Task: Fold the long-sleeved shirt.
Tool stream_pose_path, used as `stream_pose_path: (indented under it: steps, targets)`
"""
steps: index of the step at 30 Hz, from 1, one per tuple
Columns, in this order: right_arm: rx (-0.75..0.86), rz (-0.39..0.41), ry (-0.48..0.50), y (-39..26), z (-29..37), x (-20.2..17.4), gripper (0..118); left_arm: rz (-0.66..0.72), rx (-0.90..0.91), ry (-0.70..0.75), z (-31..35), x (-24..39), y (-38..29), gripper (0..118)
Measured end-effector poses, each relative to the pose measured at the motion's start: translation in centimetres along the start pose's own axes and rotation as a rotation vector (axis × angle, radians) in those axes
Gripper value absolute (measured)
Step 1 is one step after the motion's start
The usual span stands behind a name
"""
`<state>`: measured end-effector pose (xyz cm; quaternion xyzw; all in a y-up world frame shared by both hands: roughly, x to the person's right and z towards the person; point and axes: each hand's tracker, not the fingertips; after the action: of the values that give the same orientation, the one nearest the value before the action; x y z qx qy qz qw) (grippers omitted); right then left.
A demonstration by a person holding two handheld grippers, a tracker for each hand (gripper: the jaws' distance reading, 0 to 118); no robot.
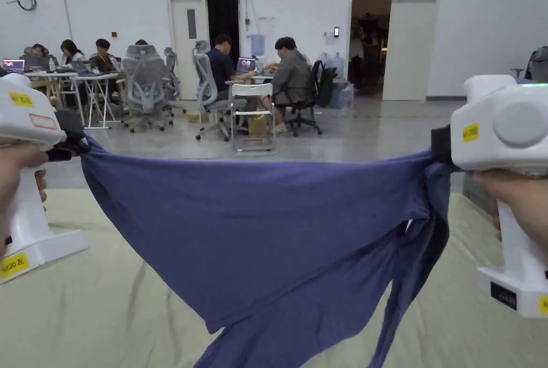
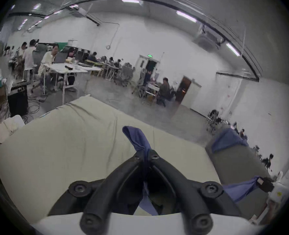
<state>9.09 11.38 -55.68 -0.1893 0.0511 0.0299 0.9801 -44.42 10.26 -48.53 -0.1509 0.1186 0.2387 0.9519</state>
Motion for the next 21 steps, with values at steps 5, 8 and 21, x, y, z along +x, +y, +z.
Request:
stream_pose_path:
  steps: [5,8,21]
  targets:
    - [-0.034,-0.005,0.01,7.2,-4.1,-0.6,14,-0.083,0.066,0.089,-3.4,1.8,2.5,0]
    - [0.0,0.004,-0.064,9.1,-5.3,-1.1,14,-0.072,0.078,0.067,-4.8,3.0,3.0,0]
    - [-0.281,0.023,-0.03,-7.0,-14.2,0.8,14,-0.128,-0.113,0.07,-11.9,-1.3,-9.1,0]
